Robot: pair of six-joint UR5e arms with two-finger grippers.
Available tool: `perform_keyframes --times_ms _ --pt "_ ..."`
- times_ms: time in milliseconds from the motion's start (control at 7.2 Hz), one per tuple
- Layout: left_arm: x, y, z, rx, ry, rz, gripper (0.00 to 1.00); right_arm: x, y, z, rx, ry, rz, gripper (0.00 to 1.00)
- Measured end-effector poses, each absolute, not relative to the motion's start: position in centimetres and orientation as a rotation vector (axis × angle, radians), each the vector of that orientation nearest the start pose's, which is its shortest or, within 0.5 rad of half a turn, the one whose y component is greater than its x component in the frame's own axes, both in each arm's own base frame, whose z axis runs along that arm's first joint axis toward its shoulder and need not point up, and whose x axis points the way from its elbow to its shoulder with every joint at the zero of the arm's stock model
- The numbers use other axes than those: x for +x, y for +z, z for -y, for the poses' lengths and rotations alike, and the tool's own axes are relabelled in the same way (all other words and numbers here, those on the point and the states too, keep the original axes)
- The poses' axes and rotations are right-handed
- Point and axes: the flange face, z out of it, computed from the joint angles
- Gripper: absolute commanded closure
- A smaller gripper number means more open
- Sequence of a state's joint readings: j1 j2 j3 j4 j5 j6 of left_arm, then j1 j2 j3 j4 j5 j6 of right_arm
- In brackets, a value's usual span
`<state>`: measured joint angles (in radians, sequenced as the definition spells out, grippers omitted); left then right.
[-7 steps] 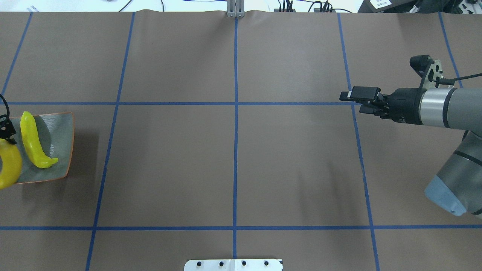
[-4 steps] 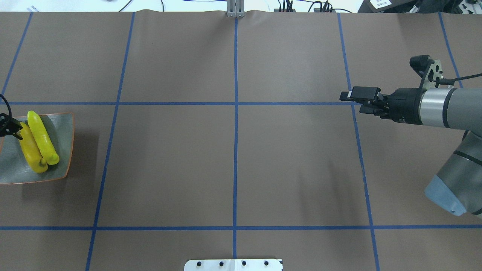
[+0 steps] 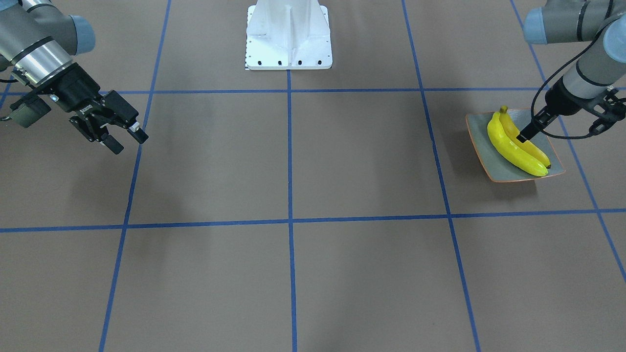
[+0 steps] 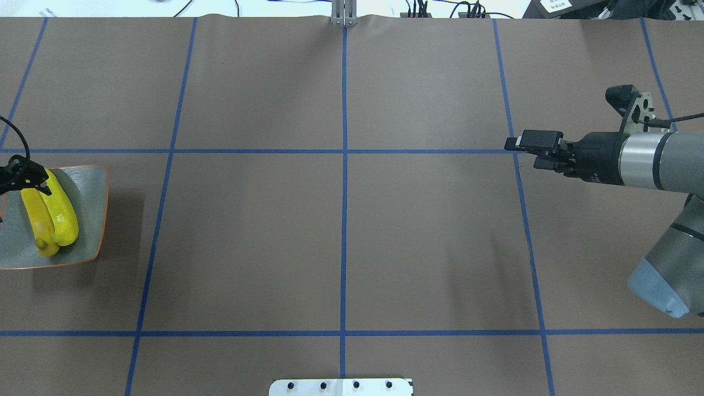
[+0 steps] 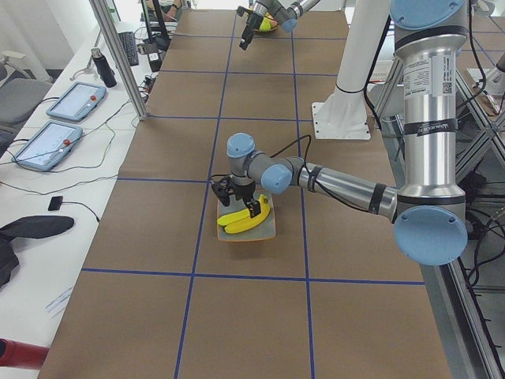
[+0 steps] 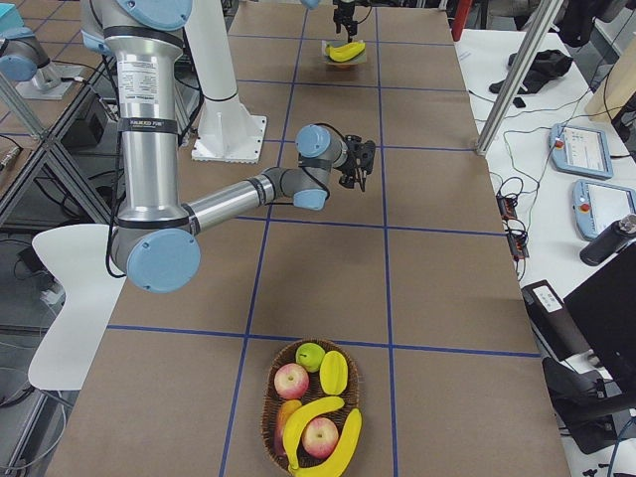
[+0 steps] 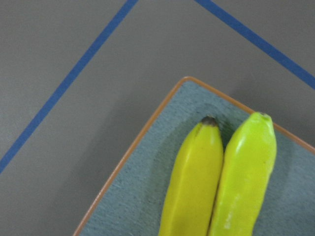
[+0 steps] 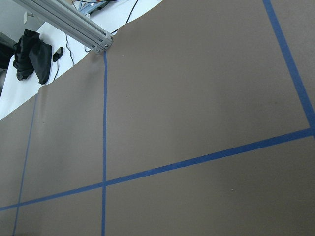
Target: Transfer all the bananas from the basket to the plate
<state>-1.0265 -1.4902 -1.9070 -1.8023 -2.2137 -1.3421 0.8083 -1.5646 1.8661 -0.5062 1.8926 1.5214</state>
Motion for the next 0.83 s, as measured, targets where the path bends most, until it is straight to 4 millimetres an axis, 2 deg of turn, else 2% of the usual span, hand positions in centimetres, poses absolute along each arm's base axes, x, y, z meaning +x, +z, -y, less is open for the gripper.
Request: perform_keyframes --times_ms 139,417,834 --pt "18.5 48.6 44.8 -0.217 -0.582 -0.803 0.0 -25.3 40.5 42.5 0.317 0.434 1.33 0.0" --pt "19.0 45.1 46.2 -0.178 -0.56 -0.859 0.0 -21.4 44.4 42.3 0.343 0.416 1.243 0.0" --pt "19.6 42.9 47.2 -0.152 -0.541 -0.893 0.0 -13.6 50.9 43.7 0.391 0.312 1.117 0.0"
